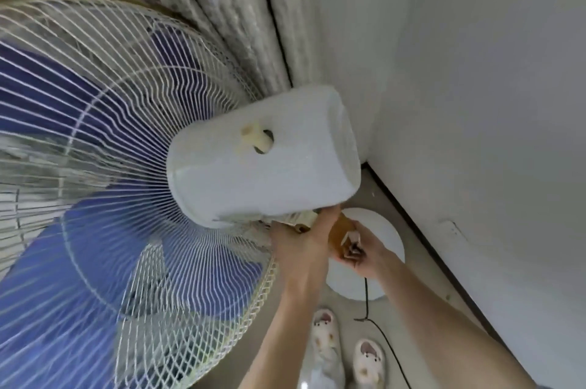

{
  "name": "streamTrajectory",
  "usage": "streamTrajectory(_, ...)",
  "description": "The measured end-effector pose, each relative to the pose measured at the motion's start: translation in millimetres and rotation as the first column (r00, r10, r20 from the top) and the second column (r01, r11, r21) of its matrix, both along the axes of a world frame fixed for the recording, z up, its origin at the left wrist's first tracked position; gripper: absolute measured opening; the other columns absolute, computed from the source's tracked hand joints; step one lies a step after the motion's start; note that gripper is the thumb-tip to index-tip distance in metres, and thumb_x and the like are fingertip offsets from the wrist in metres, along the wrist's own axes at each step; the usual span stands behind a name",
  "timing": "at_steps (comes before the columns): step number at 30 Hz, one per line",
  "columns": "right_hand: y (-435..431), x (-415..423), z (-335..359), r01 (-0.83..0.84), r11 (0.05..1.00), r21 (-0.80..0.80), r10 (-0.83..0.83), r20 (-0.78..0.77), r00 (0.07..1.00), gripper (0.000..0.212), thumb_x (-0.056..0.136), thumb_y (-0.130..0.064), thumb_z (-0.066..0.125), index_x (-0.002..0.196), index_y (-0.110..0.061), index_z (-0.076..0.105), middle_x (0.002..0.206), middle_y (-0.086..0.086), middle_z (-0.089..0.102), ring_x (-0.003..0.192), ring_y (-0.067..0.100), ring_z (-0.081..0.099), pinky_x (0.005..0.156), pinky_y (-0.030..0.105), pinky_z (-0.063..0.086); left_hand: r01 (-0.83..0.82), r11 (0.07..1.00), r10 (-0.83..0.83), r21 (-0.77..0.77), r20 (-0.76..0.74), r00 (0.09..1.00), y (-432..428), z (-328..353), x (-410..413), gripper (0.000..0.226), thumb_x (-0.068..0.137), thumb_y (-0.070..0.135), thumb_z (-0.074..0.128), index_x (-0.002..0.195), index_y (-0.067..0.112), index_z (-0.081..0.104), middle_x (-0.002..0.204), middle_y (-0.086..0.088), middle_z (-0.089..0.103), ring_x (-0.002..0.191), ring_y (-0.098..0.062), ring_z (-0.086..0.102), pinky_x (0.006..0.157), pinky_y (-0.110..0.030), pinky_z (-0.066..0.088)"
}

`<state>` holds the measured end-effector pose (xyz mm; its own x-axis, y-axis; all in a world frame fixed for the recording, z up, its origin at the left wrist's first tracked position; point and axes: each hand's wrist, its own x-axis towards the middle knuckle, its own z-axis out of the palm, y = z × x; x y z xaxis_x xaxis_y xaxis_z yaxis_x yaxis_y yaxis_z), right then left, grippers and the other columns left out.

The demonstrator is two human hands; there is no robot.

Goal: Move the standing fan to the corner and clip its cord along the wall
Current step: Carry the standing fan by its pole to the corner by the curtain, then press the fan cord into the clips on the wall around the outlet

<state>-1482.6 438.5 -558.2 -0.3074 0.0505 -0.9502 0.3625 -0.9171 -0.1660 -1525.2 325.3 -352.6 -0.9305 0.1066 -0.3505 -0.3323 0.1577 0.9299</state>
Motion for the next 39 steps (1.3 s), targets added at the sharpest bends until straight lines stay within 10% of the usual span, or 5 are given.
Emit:
streamTrajectory(7, 23, 22, 13, -0.097, 0.979, 0.181, 0.109, -0.056, 0.992, 0.041, 0.099, -0.042, 0.056, 0.12, -0.007, 0.064, 0.117, 0.021, 0.067, 0.103, 0.036, 0.069, 0.094, 0.056, 0.056, 0.152, 0.987, -0.144, 0.058, -0.12, 0.982, 31, -11, 14, 0.032, 0.073, 0.013, 0.085, 0.083, 0.039, 0.07, 0.081, 0.022, 0.075, 0.075, 0.002, 0.071, 0.063, -0.01, 0.052)
streamTrajectory(13, 33, 57, 24, -0.208, 0.935, 0.288, 0.222, -0.019, 0.975, 0.042, 0.099, -0.05, 0.049, 0.093, -0.013, 0.067, 0.065, 0.008, 0.062, 0.056, 0.023, 0.055, 0.055, 0.029, 0.042, 0.125, 0.992, -0.122, 0.004, -0.17, 0.978, 55, -19, 41, 0.047, 0.064, 0.039, 0.089, 0.1, 0.036, 0.057, 0.088, 0.022, 0.071, 0.081, 0.015, 0.064, 0.071, -0.006, 0.049)
streamTrajectory(19, 43, 112, 14, -0.288, 0.831, 0.477, 0.369, -0.084, 0.926, 0.051, 0.076, -0.049, 0.07, 0.109, -0.01, 0.071, 0.121, 0.024, 0.063, 0.118, 0.046, 0.056, 0.105, 0.058, 0.043, 0.12, 0.992, -0.099, 0.041, -0.337, 0.936, 77, -45, 70, 0.068, 0.072, 0.054, 0.077, 0.132, 0.033, 0.052, 0.119, 0.016, 0.067, 0.106, 0.0, 0.064, 0.093, -0.027, 0.05)
streamTrajectory(33, 42, 139, -143, -0.463, 0.539, 0.704, 0.61, 0.053, 0.79, 0.09, 0.074, -0.058, 0.073, 0.15, -0.032, 0.032, 0.146, -0.001, 0.05, 0.119, 0.015, 0.052, 0.088, 0.027, 0.038, 0.456, 0.886, -0.434, 0.086, -0.194, 0.88, 47, -237, 54, 0.04, 0.062, 0.056, 0.079, 0.1, 0.053, 0.068, 0.105, 0.023, 0.074, 0.096, 0.003, 0.068, 0.072, -0.011, 0.052)
streamTrajectory(39, 50, 110, -208, -0.413, -0.024, 0.91, 0.717, 0.304, 0.627, 0.075, 0.082, -0.043, 0.065, 0.148, -0.036, 0.031, 0.144, -0.004, 0.05, 0.121, 0.02, 0.056, 0.09, 0.029, 0.042, 0.691, 0.698, -0.601, 0.185, -0.372, 0.707, 57, -282, 18, 0.076, 0.061, 0.064, 0.082, 0.127, 0.034, 0.059, 0.13, 0.004, 0.068, 0.121, -0.017, 0.062, 0.099, -0.041, 0.049)
